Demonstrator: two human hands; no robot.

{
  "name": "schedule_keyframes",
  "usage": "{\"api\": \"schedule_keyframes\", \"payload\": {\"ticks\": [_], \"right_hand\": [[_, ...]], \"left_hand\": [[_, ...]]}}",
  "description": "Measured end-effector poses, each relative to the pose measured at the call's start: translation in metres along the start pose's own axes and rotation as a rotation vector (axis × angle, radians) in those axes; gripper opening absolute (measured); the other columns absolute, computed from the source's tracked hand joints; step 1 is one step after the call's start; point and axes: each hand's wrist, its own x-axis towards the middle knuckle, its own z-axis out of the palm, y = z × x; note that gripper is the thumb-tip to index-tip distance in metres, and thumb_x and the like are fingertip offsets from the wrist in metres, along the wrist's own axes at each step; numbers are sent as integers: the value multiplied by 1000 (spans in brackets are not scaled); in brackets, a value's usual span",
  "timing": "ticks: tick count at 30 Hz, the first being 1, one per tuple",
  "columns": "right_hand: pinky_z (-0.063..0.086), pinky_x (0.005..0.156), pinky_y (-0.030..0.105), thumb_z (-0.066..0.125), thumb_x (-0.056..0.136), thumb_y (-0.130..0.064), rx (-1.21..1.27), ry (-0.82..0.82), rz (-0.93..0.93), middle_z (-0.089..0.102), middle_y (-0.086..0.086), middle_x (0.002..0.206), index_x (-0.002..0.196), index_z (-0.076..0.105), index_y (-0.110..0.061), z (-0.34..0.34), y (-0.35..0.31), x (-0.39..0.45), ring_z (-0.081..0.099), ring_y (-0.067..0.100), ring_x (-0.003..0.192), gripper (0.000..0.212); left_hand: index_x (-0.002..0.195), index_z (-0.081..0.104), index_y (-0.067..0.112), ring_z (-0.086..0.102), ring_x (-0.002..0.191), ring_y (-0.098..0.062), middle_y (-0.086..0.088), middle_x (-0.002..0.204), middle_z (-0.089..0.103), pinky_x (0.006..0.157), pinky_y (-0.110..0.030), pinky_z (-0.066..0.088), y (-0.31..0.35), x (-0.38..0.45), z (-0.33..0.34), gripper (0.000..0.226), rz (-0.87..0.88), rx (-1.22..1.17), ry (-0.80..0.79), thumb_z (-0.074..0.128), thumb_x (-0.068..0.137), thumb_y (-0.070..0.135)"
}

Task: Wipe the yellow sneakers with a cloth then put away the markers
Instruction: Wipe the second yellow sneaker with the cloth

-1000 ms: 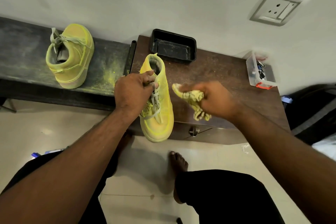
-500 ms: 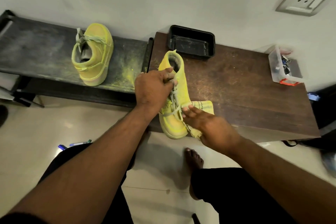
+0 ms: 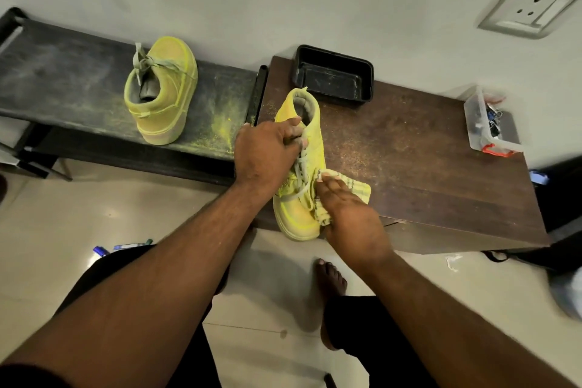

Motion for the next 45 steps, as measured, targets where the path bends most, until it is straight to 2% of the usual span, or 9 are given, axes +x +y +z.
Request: {"api": "schedule_keyframes", "payload": {"ticks": [5, 9, 14, 18, 25, 31, 37, 41, 45], "right_hand": [[49, 91, 30, 52, 82, -1, 255, 250, 196, 66, 6, 121, 125, 60, -16, -9, 0, 35, 64, 23, 105, 47], [45, 55, 16, 50, 87, 1, 376, 354, 293, 64, -3, 76, 92, 69, -13, -27, 4, 68, 54, 8, 62, 24], [52, 69, 26, 51, 88, -3, 506, 344, 255, 70, -2, 87, 99, 72, -14, -42, -1, 90, 62, 12, 76, 26], [51, 63, 32, 52, 85, 1, 380, 99, 287, 69, 7, 77, 82, 68, -5, -36, 9, 63, 66, 25, 75, 18], [54, 60, 33, 58, 83, 0, 495, -372, 491, 72, 2, 74, 76, 69, -14, -21, 5, -25, 67, 15, 65, 18], [58, 55, 35, 61, 84, 3, 859, 46, 671, 72, 12, 76, 86, 68, -6, -60, 12, 13, 70, 20, 61, 12], [60, 66, 49, 56, 75, 4, 904, 282, 507, 73, 10, 81, 82, 70, -11, -74, 0, 85, 72, 25, 71, 21], [59, 63, 48, 53, 75, -1, 690, 178, 499, 70, 8, 73, 73, 66, -11, -55, -7, 88, 70, 27, 71, 16], [51, 50, 25, 54, 86, 1, 406, 11, 437, 60, 0, 66, 72, 61, -13, -47, -23, 42, 62, 16, 61, 21]], "left_hand": [[103, 74, 22, 68, 95, -10, 14, 113, 68, 94, -42, 49, -1, 0, 1, 27, 1, 15, 2, 70, 81, 36], [103, 74, 21, 68, 95, -10, 13, 113, 69, 94, -42, 49, -1, 1, 0, 27, 8, 15, -3, 70, 81, 36], [102, 74, 21, 68, 93, -7, 16, 112, 68, 95, -43, 49, -3, 1, 2, 26, 2, -3, 9, 72, 80, 35], [101, 75, 21, 68, 94, -9, 15, 112, 69, 96, -45, 48, -3, 1, 4, 26, -6, -27, 10, 71, 80, 35], [102, 74, 19, 68, 94, -7, 14, 111, 69, 98, -47, 47, -4, 0, 4, 24, -18, -77, 29, 71, 81, 30], [102, 74, 21, 66, 95, -4, 16, 111, 69, 101, -46, 44, -4, 0, 4, 25, -26, -82, 15, 71, 81, 33], [101, 74, 21, 66, 92, -2, 16, 111, 69, 98, -43, 47, -3, 2, 3, 25, -19, -53, 12, 71, 81, 35], [103, 74, 19, 65, 90, 2, 15, 110, 69, 93, -35, 51, -2, 1, 1, 26, -26, -58, 20, 72, 80, 33], [103, 74, 21, 67, 93, -3, 15, 109, 70, 90, -36, 52, -2, 1, 2, 26, -17, -35, 32, 72, 80, 33]]}}
